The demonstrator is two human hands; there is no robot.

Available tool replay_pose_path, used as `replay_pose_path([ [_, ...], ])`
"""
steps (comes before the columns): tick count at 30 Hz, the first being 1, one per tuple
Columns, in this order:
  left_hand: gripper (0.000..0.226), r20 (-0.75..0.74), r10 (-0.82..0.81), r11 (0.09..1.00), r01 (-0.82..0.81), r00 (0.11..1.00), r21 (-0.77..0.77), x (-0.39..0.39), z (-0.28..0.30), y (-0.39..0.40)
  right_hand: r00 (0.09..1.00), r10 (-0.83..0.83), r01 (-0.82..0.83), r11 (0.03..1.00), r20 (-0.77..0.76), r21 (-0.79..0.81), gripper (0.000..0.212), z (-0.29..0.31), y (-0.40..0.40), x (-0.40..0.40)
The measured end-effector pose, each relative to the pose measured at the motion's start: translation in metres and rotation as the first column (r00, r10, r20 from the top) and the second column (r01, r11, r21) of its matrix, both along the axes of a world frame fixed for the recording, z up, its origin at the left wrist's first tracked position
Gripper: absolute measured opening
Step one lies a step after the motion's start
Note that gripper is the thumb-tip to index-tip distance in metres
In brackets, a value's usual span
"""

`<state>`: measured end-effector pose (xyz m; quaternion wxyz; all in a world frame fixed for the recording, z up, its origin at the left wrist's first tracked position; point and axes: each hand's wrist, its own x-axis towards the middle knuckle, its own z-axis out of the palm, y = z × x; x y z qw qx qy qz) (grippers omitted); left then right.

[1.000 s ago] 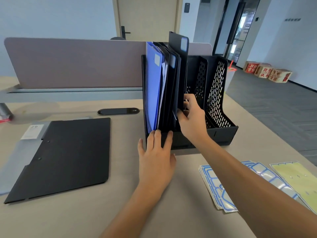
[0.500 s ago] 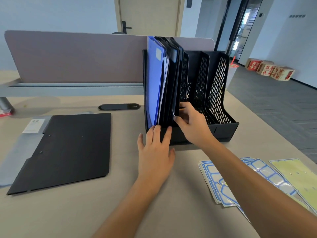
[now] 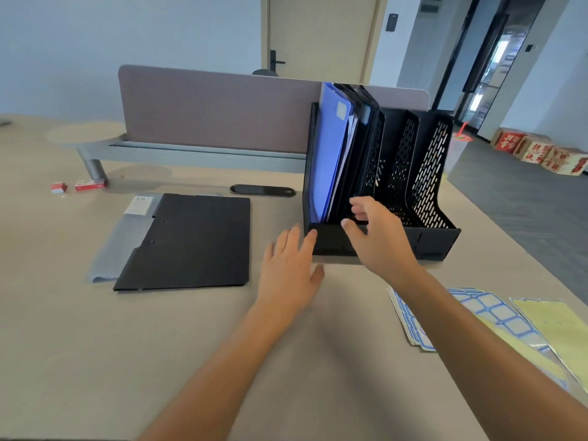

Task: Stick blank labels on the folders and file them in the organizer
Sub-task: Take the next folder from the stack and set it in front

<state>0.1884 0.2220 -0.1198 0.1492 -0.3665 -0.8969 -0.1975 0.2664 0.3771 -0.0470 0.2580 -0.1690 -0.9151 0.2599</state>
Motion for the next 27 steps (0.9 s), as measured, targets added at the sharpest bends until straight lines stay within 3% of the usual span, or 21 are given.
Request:
replay_pose_path([
  [4, 0.056, 0.037, 0.187, 0.980, -0.184, 0.982, -0.074, -0.011, 0.004, -0.068, 0.994, 0.100, -0.098, 0.994, 0.036, -0.051, 0.039, -0.014, -0.054, -0.005],
  [11, 0.058, 0.098, 0.431, 0.890, -0.404, 0.897, -0.211, -0.028, -0.015, -0.195, 0.944, 0.263, -0.254, 0.965, 0.198, -0.070, 0.045, -0.058, -0.149, -0.046],
  [16, 0.060, 0.208, 0.440, 0.889, -0.390, 0.874, -0.240, -0.029, -0.037, -0.230, 0.892, 0.279, -0.320, 0.945, 0.355, 0.061, 0.057, -0.092, -0.181, -0.065],
  [20, 0.057, 0.177, 0.429, 0.894, -0.388, 0.886, -0.224, -0.027, -0.047, -0.234, 0.868, 0.203, -0.329, 0.919, 0.454, 0.217, 0.061, -0.109, -0.185, -0.065],
  [27, 0.057, 0.107, 0.460, 0.871, -0.425, 0.881, -0.246, -0.004, -0.035, -0.232, 0.851, 0.186, -0.324, 0.922, 0.490, 0.212, 0.063, -0.104, -0.188, -0.017],
])
